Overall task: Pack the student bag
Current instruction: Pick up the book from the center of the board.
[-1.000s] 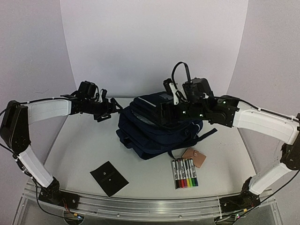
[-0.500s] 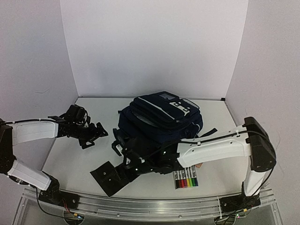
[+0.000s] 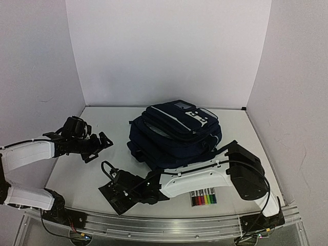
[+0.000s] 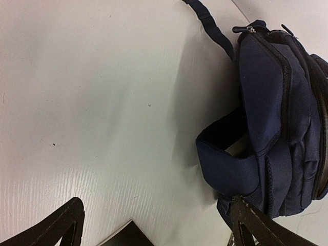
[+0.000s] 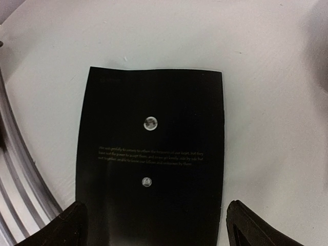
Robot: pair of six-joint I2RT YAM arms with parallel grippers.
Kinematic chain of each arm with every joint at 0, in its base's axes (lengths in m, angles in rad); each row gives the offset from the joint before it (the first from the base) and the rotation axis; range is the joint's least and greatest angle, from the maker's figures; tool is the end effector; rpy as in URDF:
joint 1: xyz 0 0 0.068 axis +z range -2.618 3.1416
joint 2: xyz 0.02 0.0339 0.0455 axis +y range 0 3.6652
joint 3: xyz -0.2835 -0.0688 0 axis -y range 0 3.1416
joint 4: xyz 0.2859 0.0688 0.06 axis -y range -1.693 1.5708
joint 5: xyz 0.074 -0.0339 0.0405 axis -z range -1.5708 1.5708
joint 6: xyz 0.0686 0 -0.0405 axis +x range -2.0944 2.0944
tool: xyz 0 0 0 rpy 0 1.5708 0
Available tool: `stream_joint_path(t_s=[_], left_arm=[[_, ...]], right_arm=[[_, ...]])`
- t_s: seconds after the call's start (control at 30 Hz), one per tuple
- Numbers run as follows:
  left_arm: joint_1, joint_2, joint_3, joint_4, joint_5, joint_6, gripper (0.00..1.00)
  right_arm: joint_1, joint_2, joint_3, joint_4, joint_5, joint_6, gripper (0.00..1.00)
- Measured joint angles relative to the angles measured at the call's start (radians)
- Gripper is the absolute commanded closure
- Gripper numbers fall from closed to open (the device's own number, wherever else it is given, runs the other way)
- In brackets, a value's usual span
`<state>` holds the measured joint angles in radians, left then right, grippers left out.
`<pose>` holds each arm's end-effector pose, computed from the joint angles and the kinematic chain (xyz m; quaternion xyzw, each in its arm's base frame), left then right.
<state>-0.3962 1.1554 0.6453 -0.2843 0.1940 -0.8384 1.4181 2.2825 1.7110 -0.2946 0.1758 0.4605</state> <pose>0.2564 -0.1216 0.1848 -0.1663 0.9069 -0.2912 0.2553 0.0985 0.5613 0.1162 -0.4039 0.8438 0.2288 0.2694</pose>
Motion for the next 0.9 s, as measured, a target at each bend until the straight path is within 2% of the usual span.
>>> stream_joint_path(t_s=[0.17, 0.5, 0.9], left_arm=[[0.001, -0.024, 0.0, -0.003, -0.008, 0.001, 0.0], [0.001, -0.029, 0.0, -0.004, -0.007, 0.003, 0.0], [0.001, -0.116, 0.0, -0.013, -0.014, 0.002, 0.0]], right_arm=[[-0.002, 0.044, 0.043, -0.041, 0.02, 0.0, 0.23], [-0.002, 0.076, 0.062, -0.054, 0.019, 0.01, 0.35], [-0.015, 0.092, 0.073, -0.052, 0.067, 0.078, 0.82]])
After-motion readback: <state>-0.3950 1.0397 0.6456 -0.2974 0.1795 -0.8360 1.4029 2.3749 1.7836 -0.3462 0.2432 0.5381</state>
